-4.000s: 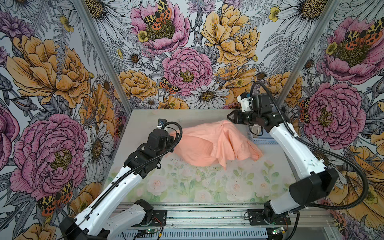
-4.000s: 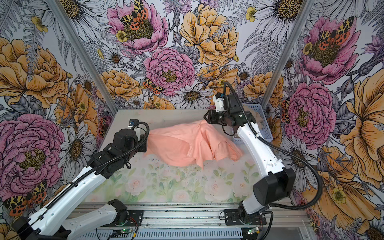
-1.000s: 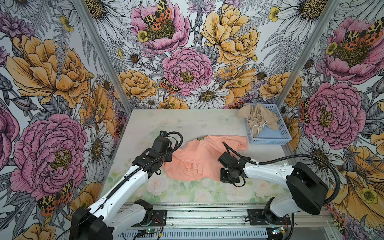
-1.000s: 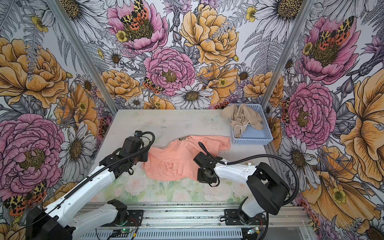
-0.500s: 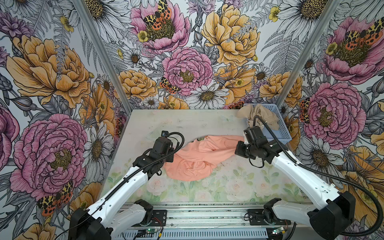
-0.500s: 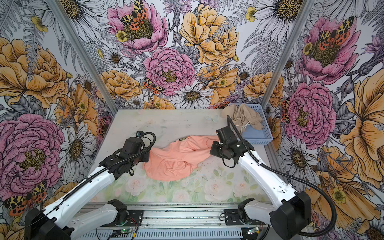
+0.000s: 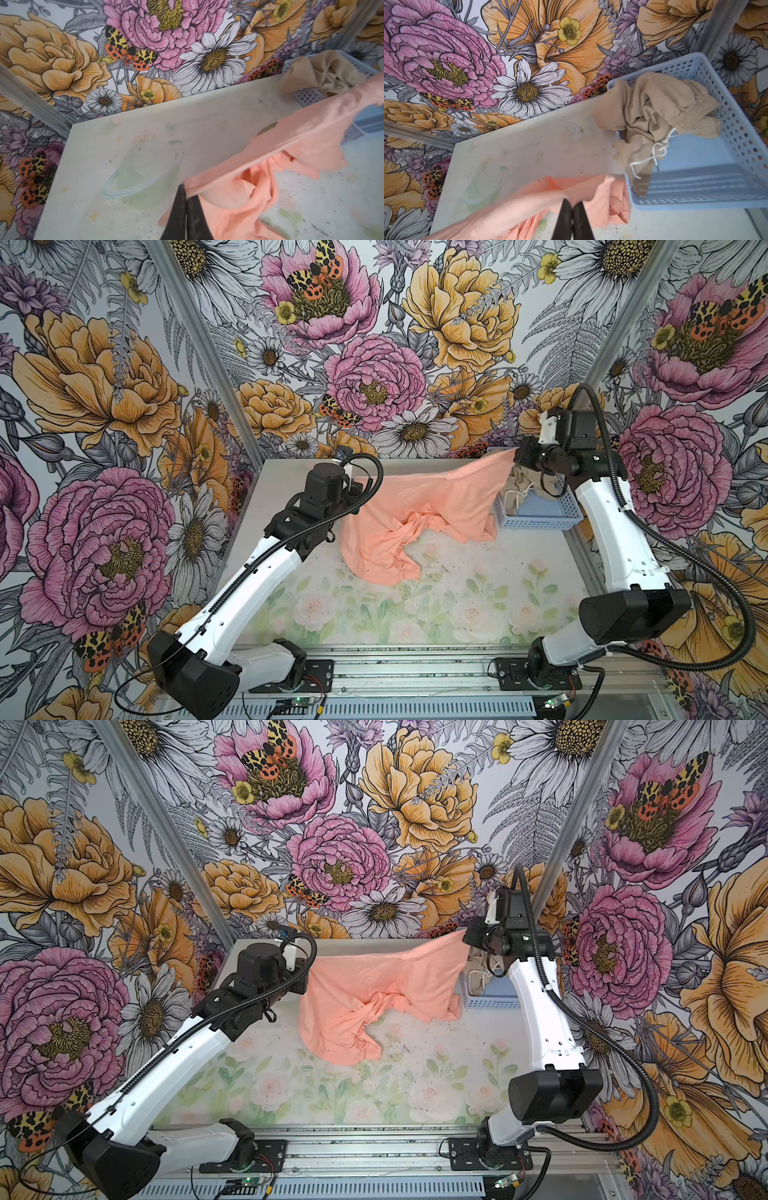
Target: Fold and stack the mixed laundry pile
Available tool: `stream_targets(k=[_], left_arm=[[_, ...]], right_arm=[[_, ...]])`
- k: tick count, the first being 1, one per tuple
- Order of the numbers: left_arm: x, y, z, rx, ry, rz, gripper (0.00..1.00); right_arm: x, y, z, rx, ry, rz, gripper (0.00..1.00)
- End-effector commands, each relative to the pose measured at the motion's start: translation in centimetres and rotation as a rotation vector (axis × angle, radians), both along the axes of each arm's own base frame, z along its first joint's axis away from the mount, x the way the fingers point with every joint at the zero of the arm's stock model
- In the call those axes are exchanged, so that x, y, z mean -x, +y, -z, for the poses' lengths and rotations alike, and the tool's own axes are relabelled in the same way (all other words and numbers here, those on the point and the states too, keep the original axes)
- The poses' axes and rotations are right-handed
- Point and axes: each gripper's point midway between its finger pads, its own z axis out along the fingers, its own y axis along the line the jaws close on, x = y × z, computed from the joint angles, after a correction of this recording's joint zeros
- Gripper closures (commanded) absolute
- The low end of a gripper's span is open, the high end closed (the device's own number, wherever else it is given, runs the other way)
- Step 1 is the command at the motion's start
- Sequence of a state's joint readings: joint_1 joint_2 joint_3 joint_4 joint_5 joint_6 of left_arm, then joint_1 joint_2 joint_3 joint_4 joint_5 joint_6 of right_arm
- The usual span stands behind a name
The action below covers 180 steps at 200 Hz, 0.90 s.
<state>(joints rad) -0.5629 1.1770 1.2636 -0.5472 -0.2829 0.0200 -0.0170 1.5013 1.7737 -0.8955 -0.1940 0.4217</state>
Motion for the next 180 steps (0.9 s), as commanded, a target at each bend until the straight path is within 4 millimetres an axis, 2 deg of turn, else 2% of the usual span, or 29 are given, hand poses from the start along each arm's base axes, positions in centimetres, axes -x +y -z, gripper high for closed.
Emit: stream_targets(k=[1,18,33,43,50,61,71,92,106,127,147,180], left_arm=[[4.2,-2.5,1.5,-0.018,0.053,0.153,1.00],[8.4,-5.1,5.8,-0.008,0.193,0.292,1.00],[11.3,-6.1,9.7,0.028,0.317,0.337,1.00],[12.4,-6.0,11.9,0.071,0.389,0.321,0.57],[12.8,-5.6,12.9,0.097,0.419,0.295,0.37],[13.0,-4.9,13.5,0.139,0.422,0.249,0.19],[12.6,-4.0,13.2,0.182,0.389,0.199,0.11],[10.8,-2.2,12.9,0.307,0.346,0.101,0.10],[9.4,-1.0,14.1,0.375,0.370,0.041,0.11],[7.1,1.2,18.6,0.403,0.474,-0.111,0.17],[5.6,1.6,22.5,0.355,0.571,-0.187,0.22],[3.4,1.9,26.7,0.260,0.643,-0.279,0.20]], right_arm=[[4.3,0.3,1.3,-0.021,0.027,-0.051,1.00],[7.3,-0.4,5.5,-0.040,0.113,-0.027,1.00],[9.6,-0.8,9.2,-0.066,0.192,0.002,1.00],[10.7,-0.6,11.5,-0.089,0.245,0.012,1.00],[11.2,-0.5,12.9,-0.102,0.280,0.011,1.00],[11.9,-0.3,14.6,-0.115,0.324,0.018,1.00],[12.0,-0.2,15.2,-0.122,0.337,0.019,1.00],[11.8,-0.2,15.3,-0.115,0.339,0.020,1.00],[11.4,-0.2,14.9,-0.108,0.331,0.015,1.00],[11.1,0.1,14.7,-0.106,0.326,0.007,1.00],[11.0,0.5,14.7,-0.109,0.321,-0.002,1.00],[11.2,1.2,14.9,-0.111,0.320,-0.019,1.00]])
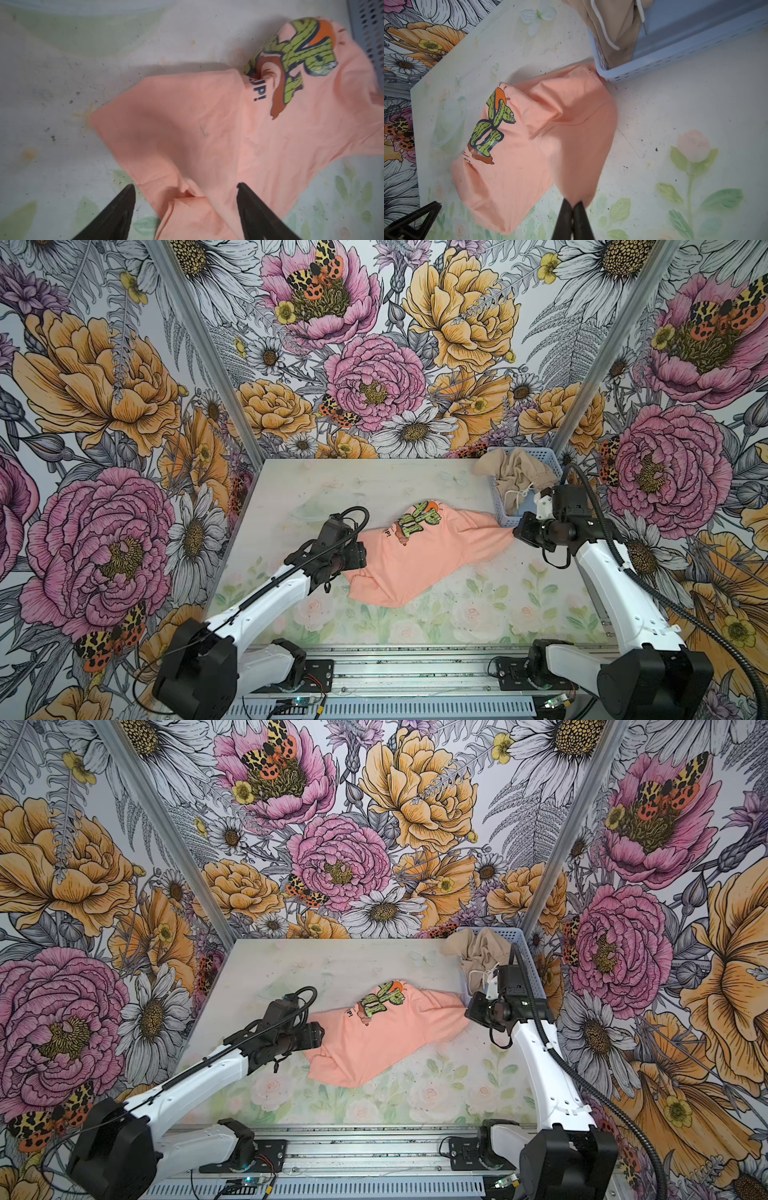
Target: Fold and stack the mixed laundry pile
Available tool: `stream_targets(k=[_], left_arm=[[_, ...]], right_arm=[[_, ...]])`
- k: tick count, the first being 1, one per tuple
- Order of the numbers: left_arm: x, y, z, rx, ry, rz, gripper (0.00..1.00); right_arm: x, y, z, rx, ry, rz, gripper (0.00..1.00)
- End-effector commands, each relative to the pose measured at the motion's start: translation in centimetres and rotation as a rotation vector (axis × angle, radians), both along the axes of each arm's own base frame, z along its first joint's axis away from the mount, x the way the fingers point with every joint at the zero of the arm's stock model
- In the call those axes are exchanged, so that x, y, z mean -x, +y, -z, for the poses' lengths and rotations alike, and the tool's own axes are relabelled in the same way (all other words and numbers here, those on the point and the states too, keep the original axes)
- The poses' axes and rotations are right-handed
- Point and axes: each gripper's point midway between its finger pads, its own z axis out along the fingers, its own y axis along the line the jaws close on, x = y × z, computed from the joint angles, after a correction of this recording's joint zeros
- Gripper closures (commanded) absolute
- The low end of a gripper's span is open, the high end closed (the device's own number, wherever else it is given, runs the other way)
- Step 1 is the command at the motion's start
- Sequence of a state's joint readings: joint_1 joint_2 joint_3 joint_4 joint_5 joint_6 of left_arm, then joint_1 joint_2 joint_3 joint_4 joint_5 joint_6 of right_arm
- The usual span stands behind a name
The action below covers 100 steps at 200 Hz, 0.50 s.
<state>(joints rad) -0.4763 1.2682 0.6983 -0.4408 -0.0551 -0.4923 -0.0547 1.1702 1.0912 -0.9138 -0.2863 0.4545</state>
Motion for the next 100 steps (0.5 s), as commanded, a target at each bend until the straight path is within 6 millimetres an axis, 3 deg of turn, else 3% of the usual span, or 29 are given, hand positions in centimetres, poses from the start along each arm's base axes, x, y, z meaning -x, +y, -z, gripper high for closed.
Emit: stream_targets(k=[1,17,29,59,71,100], left_arm=[[-2.2,-0.3,0.8,-0.004,-0.008,-0.050,0.20],[-3.2,-0.7,1.9,-0.006,0.002,-0.053,0.21],[-3.7,-1.3,2.7,0.000,0.015,-0.043,0.29],[-4.6,-1.6,3.5,-0.022,0.025,-0.041,0.84],[-5.2,-1.3,2.0,-0.035,-0.013,-0.049,1.00],[-6.7,-0.4,-5.0,-0.090,-0.183,-0.025,1.00]], right_arm=[[-0.9,0.6,-1.3,-0.010,-0.056,-0.011,1.00],[-0.7,0.9,-1.2,-0.013,-0.054,-0.018,1.00],[-0.7,1.0,-1.2,-0.015,-0.054,-0.018,1.00],[-0.6,1.2,-1.1,-0.016,-0.058,-0.023,1.00],[-0.6,1.2,-1.4,-0.017,-0.066,-0.025,1.00],[-1.6,0.8,-2.4,0.010,-0.107,-0.027,1.00]])
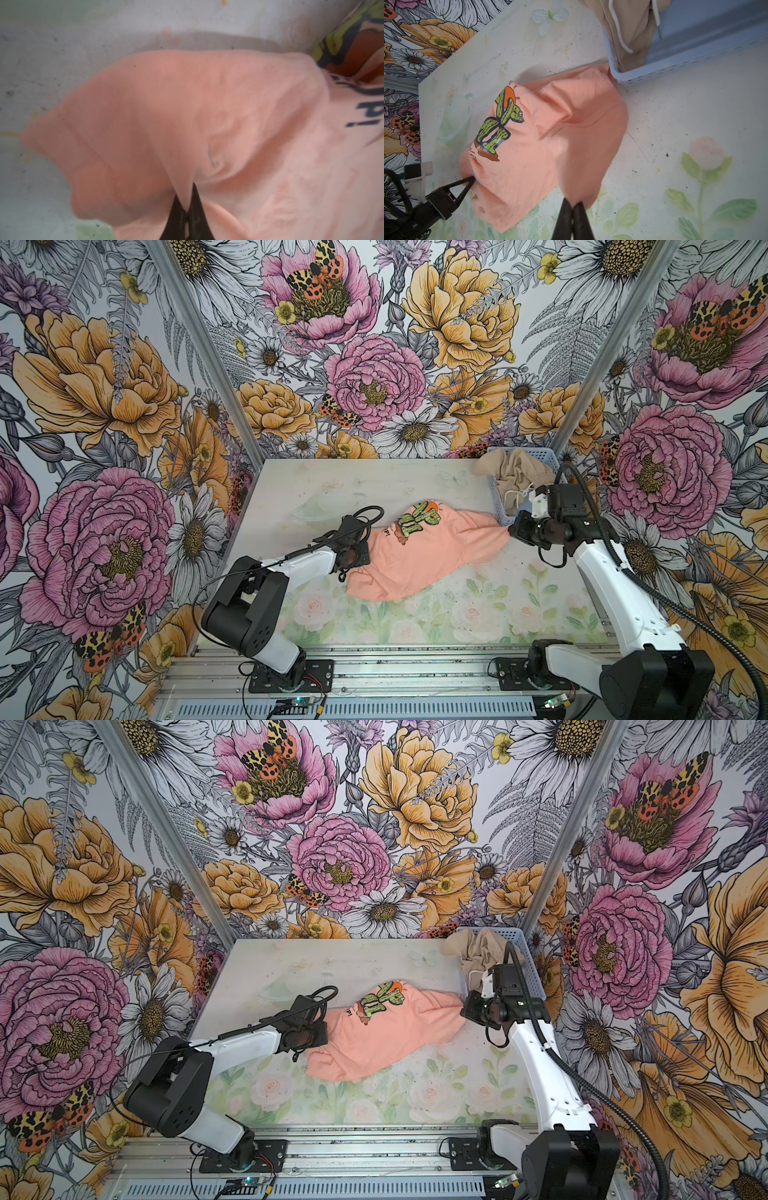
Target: Fold and stack the mixed laundry pile
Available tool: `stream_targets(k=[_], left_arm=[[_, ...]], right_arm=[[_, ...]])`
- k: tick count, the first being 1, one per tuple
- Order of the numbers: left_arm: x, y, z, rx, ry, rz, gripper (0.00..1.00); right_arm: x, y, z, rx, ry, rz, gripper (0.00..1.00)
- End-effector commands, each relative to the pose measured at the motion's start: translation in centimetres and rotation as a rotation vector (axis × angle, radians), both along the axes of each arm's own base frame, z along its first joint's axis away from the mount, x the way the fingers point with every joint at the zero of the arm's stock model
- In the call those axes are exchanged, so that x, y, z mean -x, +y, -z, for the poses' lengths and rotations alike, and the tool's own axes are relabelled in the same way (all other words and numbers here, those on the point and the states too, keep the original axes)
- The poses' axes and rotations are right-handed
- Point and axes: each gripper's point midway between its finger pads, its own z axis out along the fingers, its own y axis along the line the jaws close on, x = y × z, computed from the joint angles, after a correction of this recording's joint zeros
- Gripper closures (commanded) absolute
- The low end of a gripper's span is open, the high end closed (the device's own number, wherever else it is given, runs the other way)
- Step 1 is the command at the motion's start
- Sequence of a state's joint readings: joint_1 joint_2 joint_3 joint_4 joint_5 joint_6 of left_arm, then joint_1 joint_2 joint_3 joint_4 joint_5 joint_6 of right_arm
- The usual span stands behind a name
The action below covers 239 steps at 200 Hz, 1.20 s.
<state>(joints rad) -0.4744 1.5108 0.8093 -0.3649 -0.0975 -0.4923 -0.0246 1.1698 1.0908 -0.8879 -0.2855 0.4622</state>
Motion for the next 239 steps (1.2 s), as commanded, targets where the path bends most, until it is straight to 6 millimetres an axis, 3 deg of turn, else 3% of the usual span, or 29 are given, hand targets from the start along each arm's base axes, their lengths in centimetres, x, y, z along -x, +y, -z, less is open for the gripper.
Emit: stream_targets(k=[1,26,49,101,113,135,169,174,188,199,215,239], left_arm=[[-3.0,0.7,-7.8,-0.039,-0.221,0.008,1.00],[-3.3,1.4,-13.7,-0.086,-0.330,0.050,1.00],[-1.9,2.5,-16.8,-0.115,-0.356,0.055,1.00],[4.3,5.0,-19.8,-0.109,-0.370,0.040,1.00],[5.3,5.5,-19.3,-0.101,-0.358,0.039,1.00],[5.3,5.9,-15.8,-0.106,-0.283,0.045,1.00],[0.5,5.5,-11.7,-0.116,-0.246,0.032,1.00],[-0.4,5.5,-11.3,-0.118,-0.251,0.025,0.90],[-2.8,5.6,-9.9,-0.130,-0.222,0.014,0.50],[-3.8,5.7,-8.9,-0.145,-0.184,0.009,0.31],[-3.6,5.9,-8.2,-0.149,-0.150,-0.022,0.19],[-0.3,6.2,-7.3,-0.101,-0.113,-0.093,0.15]], right_arm=[[-1.3,-0.1,-2.1,0.013,-0.085,-0.002,1.00],[-3.2,-0.5,-4.4,0.020,-0.149,0.000,1.00],[-3.6,0.0,-7.0,-0.002,-0.207,-0.019,1.00],[1.3,0.8,-9.7,-0.029,-0.227,-0.051,1.00],[1.9,0.8,-9.5,-0.029,-0.215,-0.050,1.00],[1.3,0.1,-7.4,0.007,-0.160,-0.037,1.00],[-2.5,-0.9,-4.4,0.061,-0.117,-0.017,1.00],[-3.1,-1.2,-4.0,0.070,-0.111,-0.009,1.00],[-4.6,-1.5,-3.0,0.087,-0.098,0.002,1.00],[-5.4,-1.7,-2.3,0.090,-0.086,0.005,1.00],[-5.8,-1.4,-1.9,0.089,-0.076,-0.003,1.00],[-5.4,-1.0,-1.4,0.088,-0.069,-0.013,1.00]])
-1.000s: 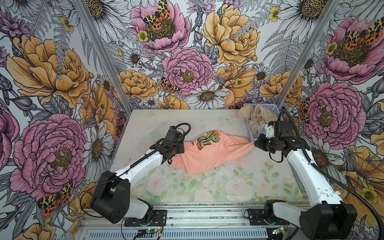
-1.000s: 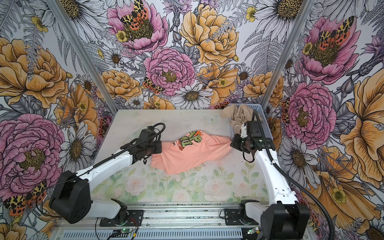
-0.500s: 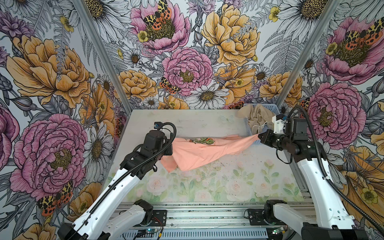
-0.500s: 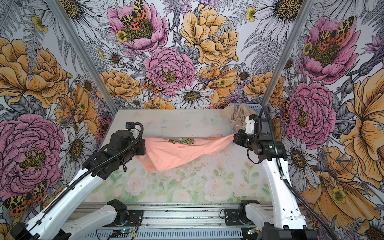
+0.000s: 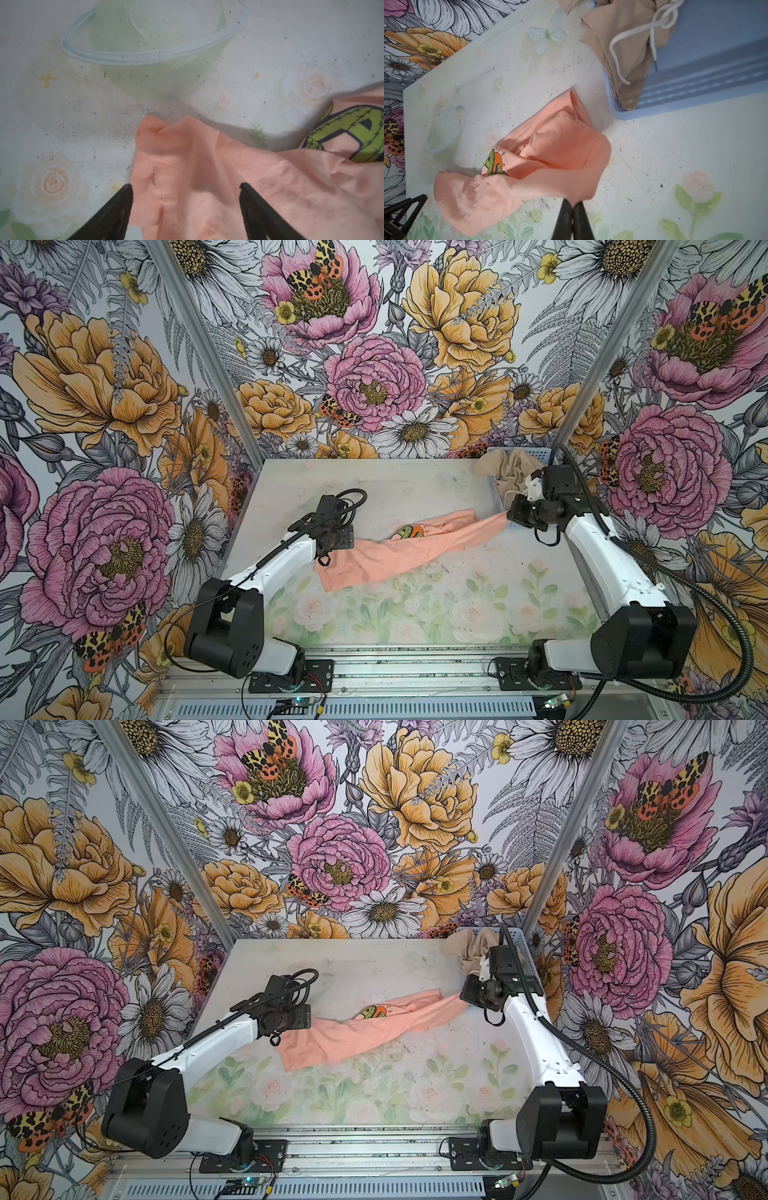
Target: Fold and stack the mixed laundry pile
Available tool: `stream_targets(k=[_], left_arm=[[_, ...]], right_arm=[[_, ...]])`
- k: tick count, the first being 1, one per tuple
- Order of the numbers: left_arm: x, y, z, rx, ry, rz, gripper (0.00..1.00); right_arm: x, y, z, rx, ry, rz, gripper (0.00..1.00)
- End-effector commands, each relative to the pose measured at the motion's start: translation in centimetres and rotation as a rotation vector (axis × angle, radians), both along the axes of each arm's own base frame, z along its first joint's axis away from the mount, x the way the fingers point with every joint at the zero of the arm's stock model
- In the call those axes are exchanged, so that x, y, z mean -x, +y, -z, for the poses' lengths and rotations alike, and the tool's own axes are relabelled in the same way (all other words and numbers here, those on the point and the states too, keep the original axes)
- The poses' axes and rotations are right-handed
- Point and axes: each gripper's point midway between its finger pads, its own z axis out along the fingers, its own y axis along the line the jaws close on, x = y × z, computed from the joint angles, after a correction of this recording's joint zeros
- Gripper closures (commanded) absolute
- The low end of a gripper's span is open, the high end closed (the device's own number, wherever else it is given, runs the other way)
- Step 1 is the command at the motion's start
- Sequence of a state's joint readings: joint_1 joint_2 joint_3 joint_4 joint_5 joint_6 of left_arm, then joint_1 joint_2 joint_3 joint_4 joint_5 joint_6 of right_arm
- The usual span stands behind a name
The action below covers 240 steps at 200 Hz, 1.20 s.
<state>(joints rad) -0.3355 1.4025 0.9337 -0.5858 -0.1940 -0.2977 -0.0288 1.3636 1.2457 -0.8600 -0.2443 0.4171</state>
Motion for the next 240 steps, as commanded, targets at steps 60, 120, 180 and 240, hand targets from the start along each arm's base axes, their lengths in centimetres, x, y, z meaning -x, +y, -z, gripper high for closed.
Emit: stream_targets(k=[60,120,180,240], left_arm=[[10.5,0.6,2.6,0.285,0.058,-0.264,0.40],[10.4,0.9,5.2,0.297,0.126,-0.271,0.56],[10.7,0.7,7.1,0.280,0.182,-0.266,0.57],[10.9,0.8,8.5,0.265,0.201,-0.270,0.59]], right_arm=[[0.6,0.8,-0.5,0.006,-0.056,-0.025,1.00],[0.6,1.1,-0.4,0.009,-0.053,-0.032,1.00],[0.9,1.2,-0.2,0.009,-0.049,-0.033,1.00],[0.9,1.2,-0.1,0.011,-0.047,-0.035,1.00]])
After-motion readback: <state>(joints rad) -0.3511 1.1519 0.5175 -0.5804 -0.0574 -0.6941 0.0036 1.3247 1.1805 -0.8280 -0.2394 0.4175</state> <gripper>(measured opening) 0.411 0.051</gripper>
